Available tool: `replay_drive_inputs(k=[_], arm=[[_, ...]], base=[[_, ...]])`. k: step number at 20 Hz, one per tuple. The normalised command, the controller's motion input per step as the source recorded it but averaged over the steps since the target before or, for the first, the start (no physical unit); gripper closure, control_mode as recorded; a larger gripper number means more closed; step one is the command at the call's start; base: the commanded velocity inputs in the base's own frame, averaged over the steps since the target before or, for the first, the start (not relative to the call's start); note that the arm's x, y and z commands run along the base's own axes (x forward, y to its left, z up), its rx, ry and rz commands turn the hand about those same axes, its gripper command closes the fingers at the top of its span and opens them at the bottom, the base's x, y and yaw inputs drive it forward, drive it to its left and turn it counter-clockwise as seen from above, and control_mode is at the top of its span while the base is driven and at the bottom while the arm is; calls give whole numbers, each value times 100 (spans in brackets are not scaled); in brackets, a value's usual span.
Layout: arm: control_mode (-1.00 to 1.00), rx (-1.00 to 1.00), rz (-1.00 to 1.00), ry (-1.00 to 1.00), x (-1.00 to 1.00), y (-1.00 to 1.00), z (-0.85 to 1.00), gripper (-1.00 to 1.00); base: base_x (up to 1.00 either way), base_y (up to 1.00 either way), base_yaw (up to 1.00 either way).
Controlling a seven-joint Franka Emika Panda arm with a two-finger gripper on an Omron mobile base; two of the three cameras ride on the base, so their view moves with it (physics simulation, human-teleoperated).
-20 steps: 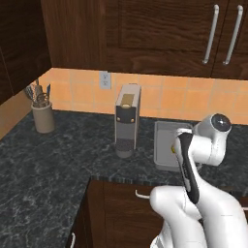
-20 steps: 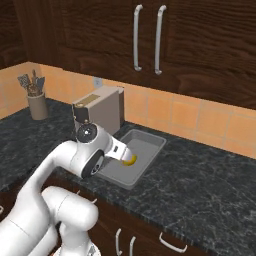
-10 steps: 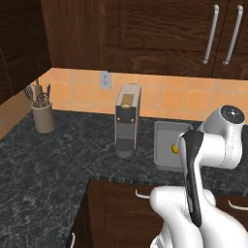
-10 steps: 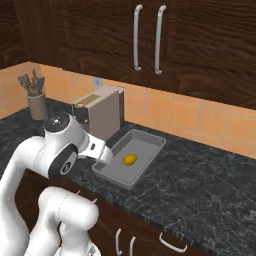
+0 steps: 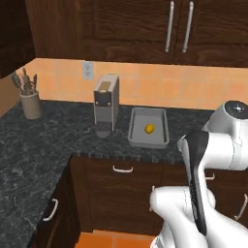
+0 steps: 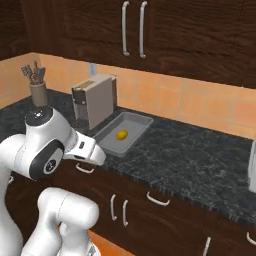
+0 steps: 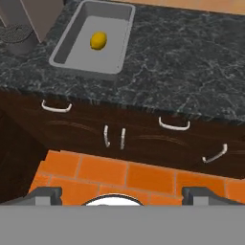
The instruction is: Place one lemon and one fish in each tupperware on the nearby counter, to pack two identical lunches.
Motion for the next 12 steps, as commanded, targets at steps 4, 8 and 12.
replay_drive_inputs(k=[4,8,12], arm=[[100,0,0,0,0,0,0,-100],[100,0,0,0,0,0,0,-100],[100,0,0,0,0,0,0,-100]], base=[[-88,-100,-21],[-60,-100,-24],[-34,-100,-30]])
